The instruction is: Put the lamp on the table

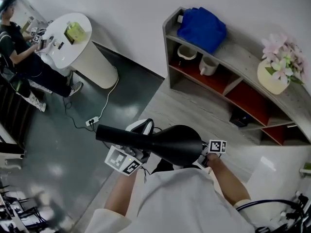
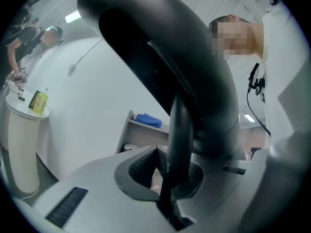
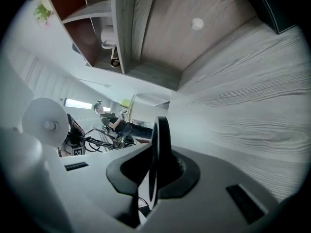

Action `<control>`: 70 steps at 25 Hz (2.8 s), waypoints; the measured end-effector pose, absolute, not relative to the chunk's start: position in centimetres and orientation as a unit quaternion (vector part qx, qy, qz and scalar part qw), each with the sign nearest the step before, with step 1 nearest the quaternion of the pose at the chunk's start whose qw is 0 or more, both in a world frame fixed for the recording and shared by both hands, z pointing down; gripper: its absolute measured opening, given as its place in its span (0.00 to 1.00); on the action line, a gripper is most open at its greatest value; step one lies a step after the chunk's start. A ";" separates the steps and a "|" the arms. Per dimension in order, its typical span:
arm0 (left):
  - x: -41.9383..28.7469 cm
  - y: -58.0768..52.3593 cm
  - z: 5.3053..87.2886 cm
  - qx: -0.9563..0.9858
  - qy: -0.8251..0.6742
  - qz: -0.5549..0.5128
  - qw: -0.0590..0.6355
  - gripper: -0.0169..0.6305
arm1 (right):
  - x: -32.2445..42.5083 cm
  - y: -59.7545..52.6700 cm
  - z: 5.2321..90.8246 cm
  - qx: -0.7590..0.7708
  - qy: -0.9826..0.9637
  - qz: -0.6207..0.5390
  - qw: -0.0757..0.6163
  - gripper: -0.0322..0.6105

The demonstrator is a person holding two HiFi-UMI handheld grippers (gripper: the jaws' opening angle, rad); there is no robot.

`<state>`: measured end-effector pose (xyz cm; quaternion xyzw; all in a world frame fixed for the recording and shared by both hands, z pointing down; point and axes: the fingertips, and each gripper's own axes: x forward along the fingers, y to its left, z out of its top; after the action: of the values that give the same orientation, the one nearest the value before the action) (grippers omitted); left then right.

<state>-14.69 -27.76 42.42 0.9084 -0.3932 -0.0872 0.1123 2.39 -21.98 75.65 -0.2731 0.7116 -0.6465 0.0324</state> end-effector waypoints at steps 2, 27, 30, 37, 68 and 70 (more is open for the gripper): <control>-15.3 -29.7 42.9 0.910 -0.389 -0.086 0.112 0.04 | 1.9 -23.6 76.2 -0.282 0.708 -0.646 0.036 0.09; -15.9 -45.0 51.4 0.932 -0.325 -0.068 0.148 0.04 | 0.2 -35.7 85.1 -0.394 0.642 -0.653 0.080 0.09; -15.8 -45.2 52.0 0.932 -0.321 -0.066 0.154 0.04 | 0.5 -36.0 85.7 -0.400 0.641 -0.651 0.076 0.09; -16.0 -45.7 53.4 0.930 -0.319 -0.068 0.171 0.04 | 0.8 -36.1 86.5 -0.409 0.636 -0.651 0.071 0.09; -11.3 -44.1 53.7 0.935 -0.314 -0.047 0.160 0.04 | 9.0 -33.6 84.5 -0.520 0.616 -0.591 0.040 0.30; -10.8 -43.8 54.0 0.937 -0.309 -0.041 0.156 0.04 | 9.3 -32.7 83.5 -0.521 0.618 -0.588 0.042 0.30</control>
<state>-10.84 -43.75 54.00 0.9374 -0.3087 -0.0406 0.1561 9.34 -32.74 83.54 -0.5205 0.6176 -0.5882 0.0419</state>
